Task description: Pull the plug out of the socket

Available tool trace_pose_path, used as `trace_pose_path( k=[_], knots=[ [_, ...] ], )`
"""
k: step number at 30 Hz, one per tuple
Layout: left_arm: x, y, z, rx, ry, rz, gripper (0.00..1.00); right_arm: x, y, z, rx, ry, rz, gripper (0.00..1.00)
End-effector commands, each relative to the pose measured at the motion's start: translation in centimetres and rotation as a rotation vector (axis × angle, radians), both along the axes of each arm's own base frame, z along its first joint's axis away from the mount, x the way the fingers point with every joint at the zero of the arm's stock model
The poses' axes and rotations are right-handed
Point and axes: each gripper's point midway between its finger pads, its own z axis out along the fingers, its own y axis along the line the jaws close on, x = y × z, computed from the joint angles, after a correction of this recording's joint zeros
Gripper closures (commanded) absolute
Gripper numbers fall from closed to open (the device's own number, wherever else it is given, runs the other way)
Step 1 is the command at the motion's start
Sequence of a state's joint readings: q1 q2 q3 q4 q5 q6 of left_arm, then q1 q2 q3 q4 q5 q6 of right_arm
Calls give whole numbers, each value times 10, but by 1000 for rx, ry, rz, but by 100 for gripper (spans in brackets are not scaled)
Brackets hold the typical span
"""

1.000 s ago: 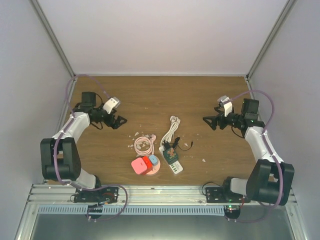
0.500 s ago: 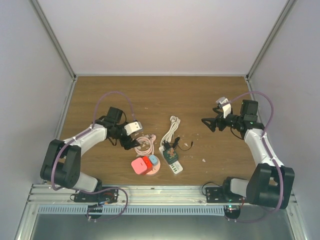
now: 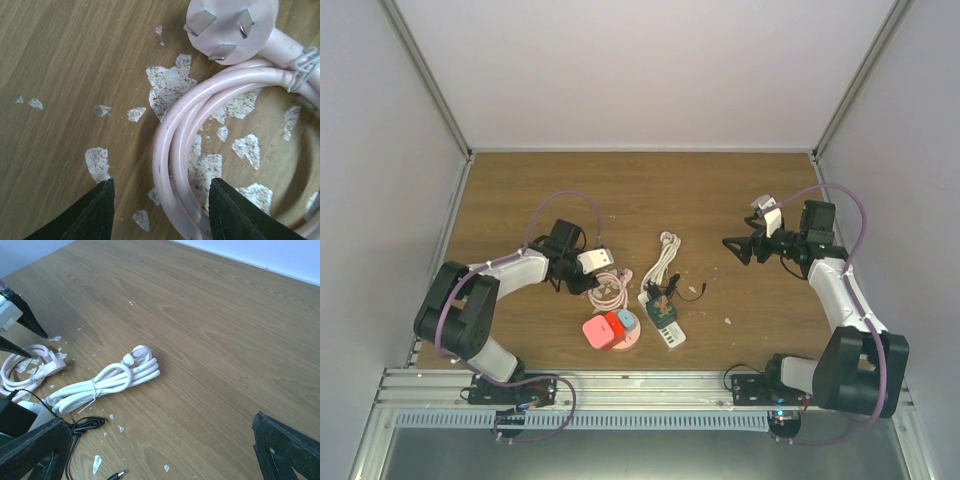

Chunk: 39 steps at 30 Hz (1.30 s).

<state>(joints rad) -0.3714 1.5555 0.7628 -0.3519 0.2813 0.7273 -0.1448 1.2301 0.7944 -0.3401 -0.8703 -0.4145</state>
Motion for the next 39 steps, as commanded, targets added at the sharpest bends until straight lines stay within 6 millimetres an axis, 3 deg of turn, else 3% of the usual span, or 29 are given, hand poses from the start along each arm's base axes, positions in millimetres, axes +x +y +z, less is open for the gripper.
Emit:
trace_pose_path(
  k=[1, 12, 22, 39],
  knots=[
    [27, 5, -3, 51, -95, 47, 52, -3, 6, 0, 6, -12, 27, 0],
    [66, 5, -4, 64, -137, 109, 66, -2, 5, -5, 2, 0, 28, 0],
    [118, -4, 2, 39, -152, 119, 69, -2, 5, -9, -5, 10, 31, 0],
    [195, -53, 0, -68, -90, 48, 70, -1, 4, -15, -8, 27, 36, 0]
  ],
)
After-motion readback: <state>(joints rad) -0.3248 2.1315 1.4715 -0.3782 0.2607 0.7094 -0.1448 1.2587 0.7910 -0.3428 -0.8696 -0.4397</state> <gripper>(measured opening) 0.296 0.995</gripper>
